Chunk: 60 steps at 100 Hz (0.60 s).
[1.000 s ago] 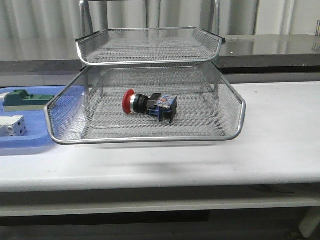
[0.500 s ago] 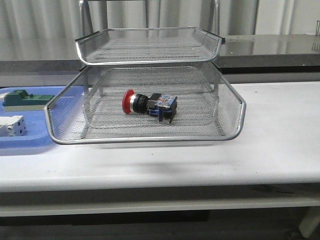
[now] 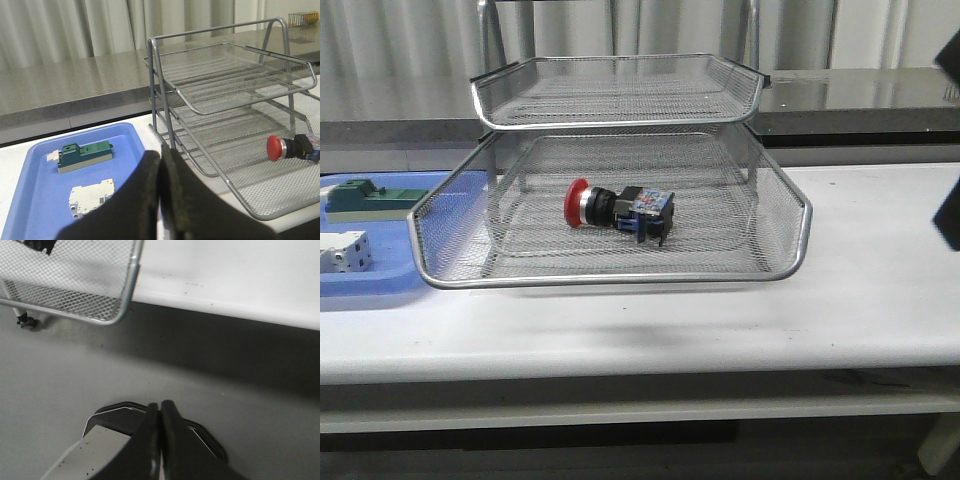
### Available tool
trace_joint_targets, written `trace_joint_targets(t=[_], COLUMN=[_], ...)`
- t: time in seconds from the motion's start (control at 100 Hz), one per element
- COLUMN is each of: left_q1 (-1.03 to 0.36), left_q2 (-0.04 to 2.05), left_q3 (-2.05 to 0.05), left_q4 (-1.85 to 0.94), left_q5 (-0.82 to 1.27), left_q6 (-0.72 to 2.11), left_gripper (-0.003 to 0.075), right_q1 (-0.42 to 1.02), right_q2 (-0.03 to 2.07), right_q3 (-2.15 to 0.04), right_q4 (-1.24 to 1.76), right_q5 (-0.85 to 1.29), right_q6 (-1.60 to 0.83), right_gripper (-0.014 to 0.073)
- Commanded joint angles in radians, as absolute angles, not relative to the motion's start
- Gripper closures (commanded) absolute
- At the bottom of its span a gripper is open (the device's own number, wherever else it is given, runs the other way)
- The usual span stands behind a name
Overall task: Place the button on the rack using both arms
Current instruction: 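Bring the right gripper to the front edge of the middle tray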
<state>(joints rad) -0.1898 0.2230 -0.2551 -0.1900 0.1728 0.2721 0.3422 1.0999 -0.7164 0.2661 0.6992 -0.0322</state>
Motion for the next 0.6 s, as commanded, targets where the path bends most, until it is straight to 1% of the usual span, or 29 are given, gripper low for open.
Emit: trace_joint_targets(t=[0.0,0.17,0.31,0.59], left_q1=[-0.188,-0.188,-0.188,-0.188], left_q2=[0.23,0.23,0.23,0.23], left_q3=[-0.283,-0.283,-0.283,-0.283], left_q4=[-0.201,-0.201,-0.201,-0.201], left_q5=[0.086,0.086,0.086,0.086], left_q6=[0.261,0.261,0.261,0.261], left_gripper=[0.0741,0.0741,0.0741,0.0741], right_q1=[0.409,0.535,0.61,0.7], right_q2=[1.154,1.274,1.367,1.512], right_q3=[-0.75,-0.751,-0.785,-0.906], right_q4=[0.286,0.286,0.286,0.277], right_q5=[0.598,0.509,0.498,0.494], right_q6=[-0.045,-0.045,-0.045,-0.045], right_gripper=[0.0662,0.0662,0.0662,0.0662])
